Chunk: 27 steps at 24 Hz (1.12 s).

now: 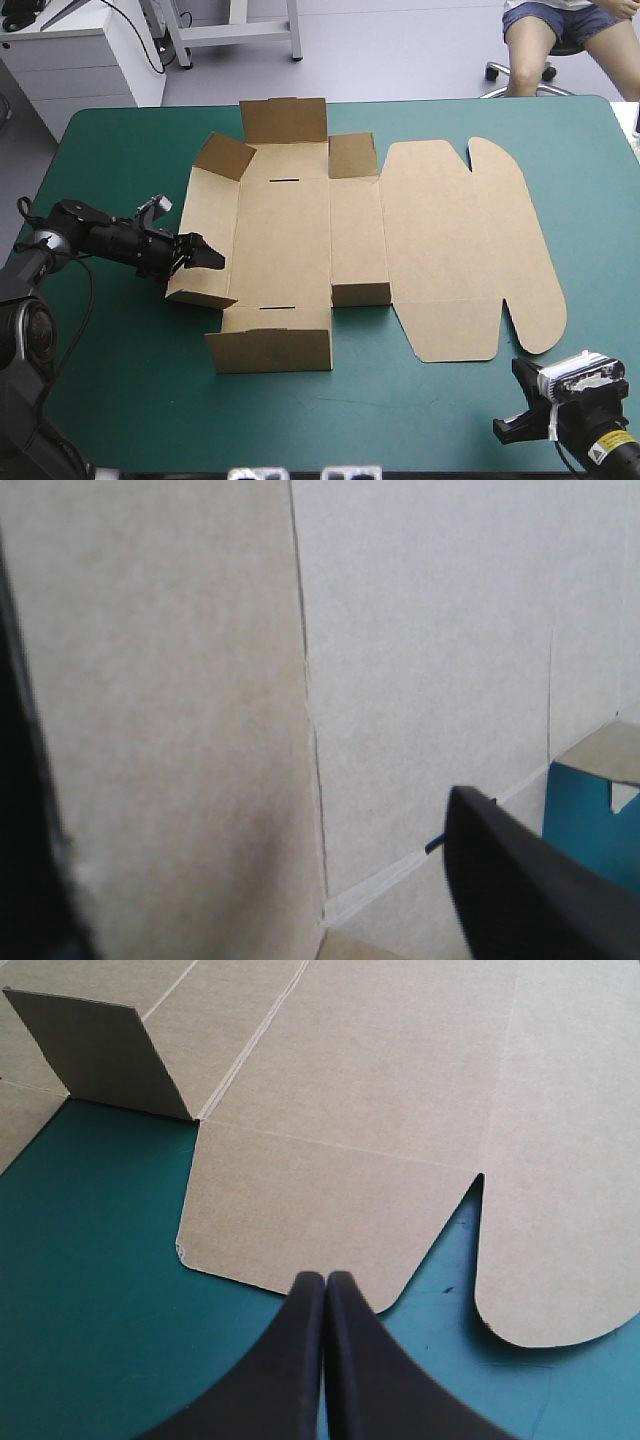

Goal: Fold the box

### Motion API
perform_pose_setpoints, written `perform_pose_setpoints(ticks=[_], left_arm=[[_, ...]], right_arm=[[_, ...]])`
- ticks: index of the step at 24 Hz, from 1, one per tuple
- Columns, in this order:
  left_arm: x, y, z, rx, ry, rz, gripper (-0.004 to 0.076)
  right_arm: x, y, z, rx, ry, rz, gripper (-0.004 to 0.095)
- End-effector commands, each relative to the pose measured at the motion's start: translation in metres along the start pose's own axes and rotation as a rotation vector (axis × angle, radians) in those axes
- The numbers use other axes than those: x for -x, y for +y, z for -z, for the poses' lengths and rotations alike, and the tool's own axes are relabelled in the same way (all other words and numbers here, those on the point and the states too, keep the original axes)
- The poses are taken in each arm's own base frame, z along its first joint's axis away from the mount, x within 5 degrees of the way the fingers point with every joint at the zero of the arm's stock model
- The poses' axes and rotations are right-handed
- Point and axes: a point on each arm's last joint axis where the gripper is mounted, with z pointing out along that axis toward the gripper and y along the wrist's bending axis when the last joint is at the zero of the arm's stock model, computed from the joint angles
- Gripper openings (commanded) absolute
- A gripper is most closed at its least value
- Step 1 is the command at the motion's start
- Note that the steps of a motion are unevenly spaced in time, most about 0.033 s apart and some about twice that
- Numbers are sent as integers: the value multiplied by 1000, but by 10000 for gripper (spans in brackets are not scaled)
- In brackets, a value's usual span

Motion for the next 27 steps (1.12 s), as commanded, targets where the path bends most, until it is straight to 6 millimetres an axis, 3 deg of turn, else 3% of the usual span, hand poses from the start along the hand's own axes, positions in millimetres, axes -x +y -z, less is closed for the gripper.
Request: perform_pose_setpoints(ticks=[1,2,3,8,14,16,20,27], left_arm=[[4,-17,11,-41,-38,115,262],[1,-16,11,-30,-6,126,45],[0,-16,11,-29,0,124,-8],[0,-18,11,-46,11,224,-8],[20,-44,36,-20,7,82,-8],[27,-59,42,16,-7,0,-8],[41,-109,42,142,2,-252,-8],[51,-169,47,512,7,-648,-8]], right_arm=[[15,0,4,-5,-87,3,-20],[15,0,4,-5,-87,3,-20],[15,0,4,-5,-87,3,-20],[15,0,4,-5,-87,3,-20],[15,0,4,-5,-87,3,-20],[15,0,4,-5,-87,3,-20],[15,0,4,-5,-87,3,-20],[15,0,4,-2,-88,-2,-20]])
